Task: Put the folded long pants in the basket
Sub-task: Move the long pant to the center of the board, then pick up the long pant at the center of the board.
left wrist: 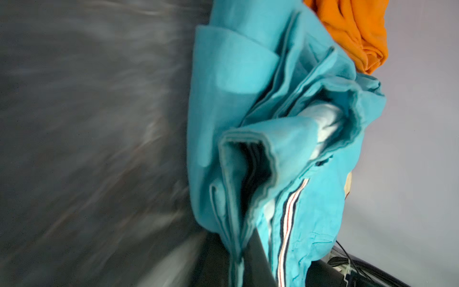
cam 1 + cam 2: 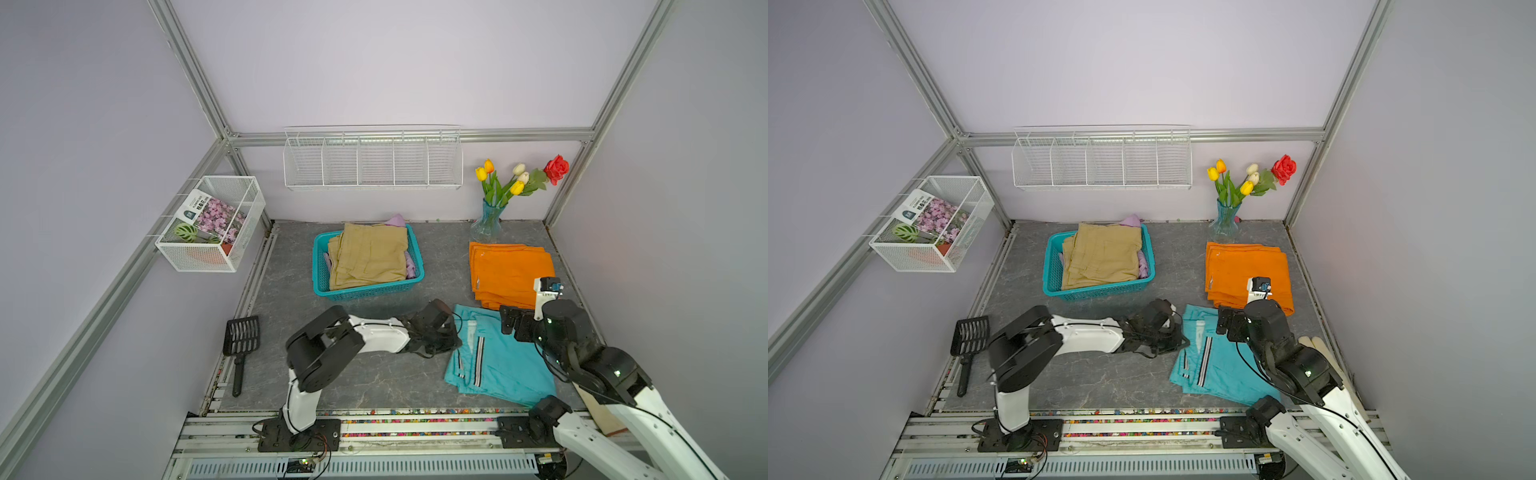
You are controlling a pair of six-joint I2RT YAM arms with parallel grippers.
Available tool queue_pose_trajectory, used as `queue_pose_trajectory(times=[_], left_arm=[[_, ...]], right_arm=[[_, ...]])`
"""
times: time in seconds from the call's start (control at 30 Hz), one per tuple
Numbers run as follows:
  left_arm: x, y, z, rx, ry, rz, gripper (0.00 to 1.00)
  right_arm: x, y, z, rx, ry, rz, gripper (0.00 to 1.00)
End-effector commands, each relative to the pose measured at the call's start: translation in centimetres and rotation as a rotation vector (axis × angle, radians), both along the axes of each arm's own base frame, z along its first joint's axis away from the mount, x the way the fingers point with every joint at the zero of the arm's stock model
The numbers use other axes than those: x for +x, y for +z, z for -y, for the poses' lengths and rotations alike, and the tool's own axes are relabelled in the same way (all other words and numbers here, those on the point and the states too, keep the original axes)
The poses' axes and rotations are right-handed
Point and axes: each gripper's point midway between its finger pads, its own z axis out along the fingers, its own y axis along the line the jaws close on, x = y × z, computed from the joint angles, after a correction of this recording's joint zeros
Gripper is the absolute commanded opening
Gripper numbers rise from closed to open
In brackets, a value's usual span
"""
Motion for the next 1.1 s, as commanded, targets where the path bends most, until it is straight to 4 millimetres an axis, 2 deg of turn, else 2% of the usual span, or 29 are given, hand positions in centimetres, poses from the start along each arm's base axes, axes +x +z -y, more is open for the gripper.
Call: queue_pose_trajectory(times=[0.0, 0.13, 0.23, 0.33, 0.47, 0.57, 0.63, 0.77, 0.9, 1.07], left_arm=[[1.4, 1.2, -6.6, 0.088, 0.130, 0.045, 0.00], [1.4, 1.8, -14.3, 0.131, 0.251, 0.058, 0.00], [0.8, 3.0, -18.1, 0.137, 0.300, 0.115, 0.00], [0.6, 4.5, -20.7, 0.132, 0.357, 0.203, 0.00], [0.4, 5.1, -22.5, 0.136, 0.369, 0.230, 0.00], [0.5, 3.9, -23.6, 0.118, 0.377, 0.188, 0.00], [0.6, 3.2, -24.1, 0.114, 0.381, 0.171, 0.00], [0.8, 2.3, -24.2, 0.120, 0.359, 0.163, 0.00], [1.1, 0.5, -25.0, 0.187, 0.378, 0.113, 0.00], [1.2, 0.1, -25.1, 0.190, 0.386, 0.102, 0.00]], right_arm=[[0.6, -0.5, -1.6, 0.127, 0.017, 0.021, 0.99], [1.1, -1.7, -2.3, 0.184, -0.001, -0.015, 0.99], [1.4, -3.3, -4.1, 0.227, 0.054, -0.073, 0.99], [1.4, -5.3, -7.0, 0.297, 0.163, -0.145, 0.99], [1.4, -8.1, -8.5, 0.316, 0.202, -0.198, 0.99], [1.4, -10.4, -8.6, 0.301, 0.198, -0.227, 0.99], [1.5, -11.8, -9.6, 0.316, 0.237, -0.248, 0.99], [1.9, -14.1, -11.6, 0.338, 0.304, -0.320, 0.97], [2.7, -15.7, -14.2, 0.379, 0.377, -0.362, 0.94], [4.5, -18.3, -16.5, 0.336, 0.409, -0.440, 0.90]])
